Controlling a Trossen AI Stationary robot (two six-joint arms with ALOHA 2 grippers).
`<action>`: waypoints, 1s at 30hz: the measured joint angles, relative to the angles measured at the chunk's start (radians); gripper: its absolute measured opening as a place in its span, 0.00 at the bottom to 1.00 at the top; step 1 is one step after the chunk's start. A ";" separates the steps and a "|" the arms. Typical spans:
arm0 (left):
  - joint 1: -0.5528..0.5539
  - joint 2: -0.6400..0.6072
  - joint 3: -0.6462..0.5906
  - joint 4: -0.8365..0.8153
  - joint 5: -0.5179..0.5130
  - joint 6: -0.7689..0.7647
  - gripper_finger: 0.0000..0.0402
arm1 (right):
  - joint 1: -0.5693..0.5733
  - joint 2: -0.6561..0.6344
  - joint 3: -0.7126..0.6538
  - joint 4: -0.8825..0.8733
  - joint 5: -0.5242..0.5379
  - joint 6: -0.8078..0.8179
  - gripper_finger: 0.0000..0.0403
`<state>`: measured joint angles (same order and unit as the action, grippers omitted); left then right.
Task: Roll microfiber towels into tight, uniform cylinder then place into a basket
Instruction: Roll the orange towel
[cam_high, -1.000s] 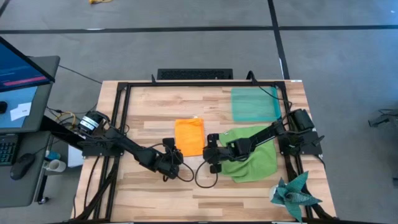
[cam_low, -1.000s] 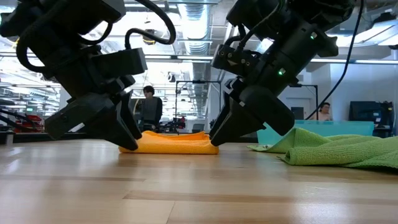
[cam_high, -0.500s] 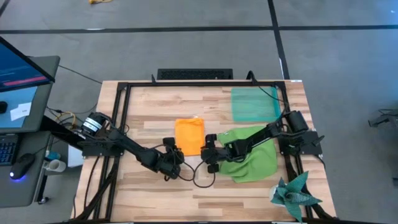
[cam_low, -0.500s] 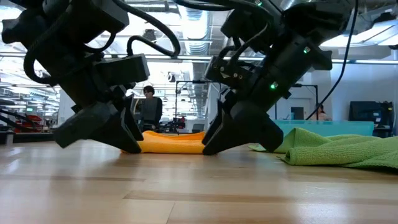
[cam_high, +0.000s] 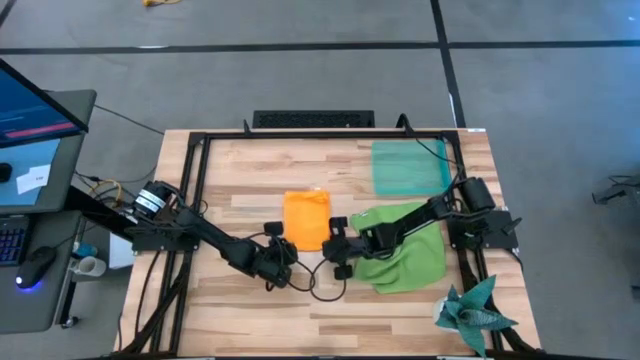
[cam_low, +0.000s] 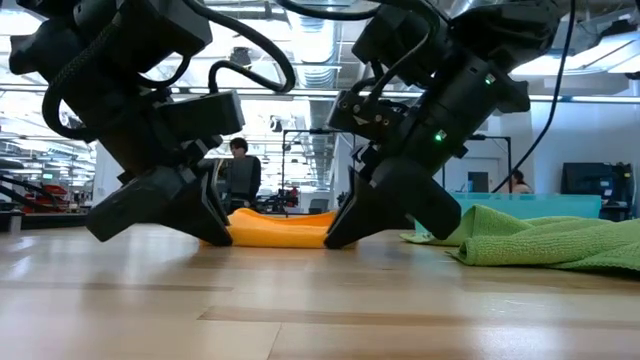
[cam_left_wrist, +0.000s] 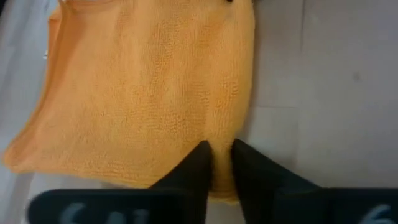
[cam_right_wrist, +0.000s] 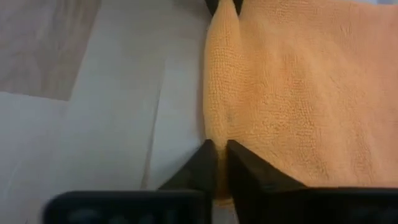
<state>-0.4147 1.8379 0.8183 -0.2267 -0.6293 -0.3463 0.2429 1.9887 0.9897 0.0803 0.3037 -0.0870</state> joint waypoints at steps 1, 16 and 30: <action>0.000 -0.001 0.000 0.001 0.006 0.003 0.08 | -0.003 -0.001 0.000 -0.003 -0.014 0.000 0.09; -0.002 -0.009 0.090 -0.119 0.101 0.031 0.01 | 0.011 -0.103 0.028 -0.139 -0.126 0.114 0.02; -0.090 -0.009 0.304 -0.324 0.275 0.008 0.00 | 0.117 -0.130 0.137 -0.332 -0.180 0.210 0.02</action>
<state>-0.5042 1.8290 1.1225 -0.5503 -0.3538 -0.3384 0.3602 1.8591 1.1269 -0.2518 0.1235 0.1231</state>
